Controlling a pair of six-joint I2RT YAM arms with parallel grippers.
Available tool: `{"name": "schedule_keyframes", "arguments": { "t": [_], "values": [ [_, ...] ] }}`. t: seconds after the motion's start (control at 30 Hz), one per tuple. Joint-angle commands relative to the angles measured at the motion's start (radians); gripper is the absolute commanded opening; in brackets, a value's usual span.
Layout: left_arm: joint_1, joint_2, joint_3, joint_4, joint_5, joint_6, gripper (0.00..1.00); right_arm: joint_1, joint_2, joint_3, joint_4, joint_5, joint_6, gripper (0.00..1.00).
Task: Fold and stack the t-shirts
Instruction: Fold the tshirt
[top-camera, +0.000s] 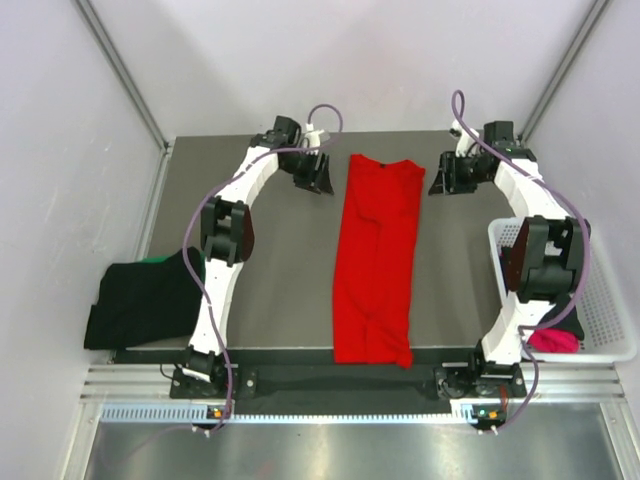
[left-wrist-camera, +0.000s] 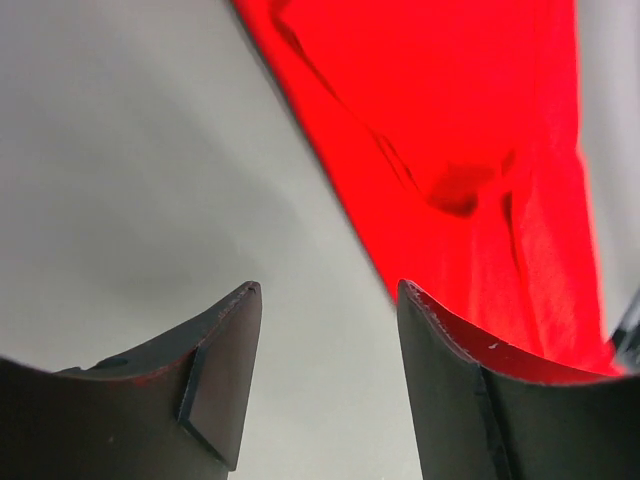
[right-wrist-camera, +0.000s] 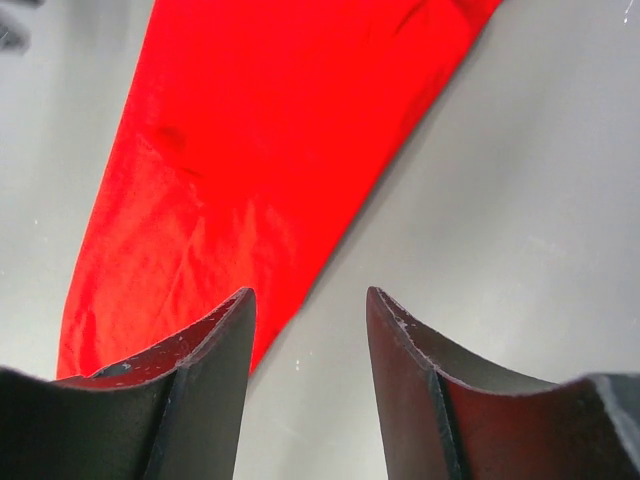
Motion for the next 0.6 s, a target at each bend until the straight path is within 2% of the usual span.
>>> {"name": "schedule_keyframes", "arguments": {
  "t": [0.0, 0.13, 0.23, 0.43, 0.5, 0.57],
  "values": [
    [-0.014, 0.021, 0.006, 0.267, 0.181, -0.171, 0.61, 0.004, -0.076, -0.026, 0.031, -0.005, -0.039, 0.49],
    [-0.004, 0.067, -0.075, 0.502, 0.229, -0.335, 0.63, 0.004, -0.115, -0.086, 0.054, 0.018, -0.054, 0.50],
    [-0.007, 0.134, -0.053, 0.623, 0.223, -0.427, 0.64, 0.004, -0.139, -0.130, 0.073, 0.048, -0.073, 0.51],
    [-0.030, 0.243, 0.021, 0.615, 0.154, -0.412, 0.63, 0.004, -0.167, -0.170, 0.088, 0.056, -0.081, 0.52],
    [-0.036, 0.264, 0.034, 0.607, 0.129, -0.403, 0.59, 0.004, -0.173, -0.172, 0.090, 0.056, -0.082, 0.52],
    [-0.042, 0.287, 0.041, 0.609, 0.105, -0.397, 0.47, 0.004, -0.174, -0.173, 0.090, 0.057, -0.081, 0.53]
  ]
}}
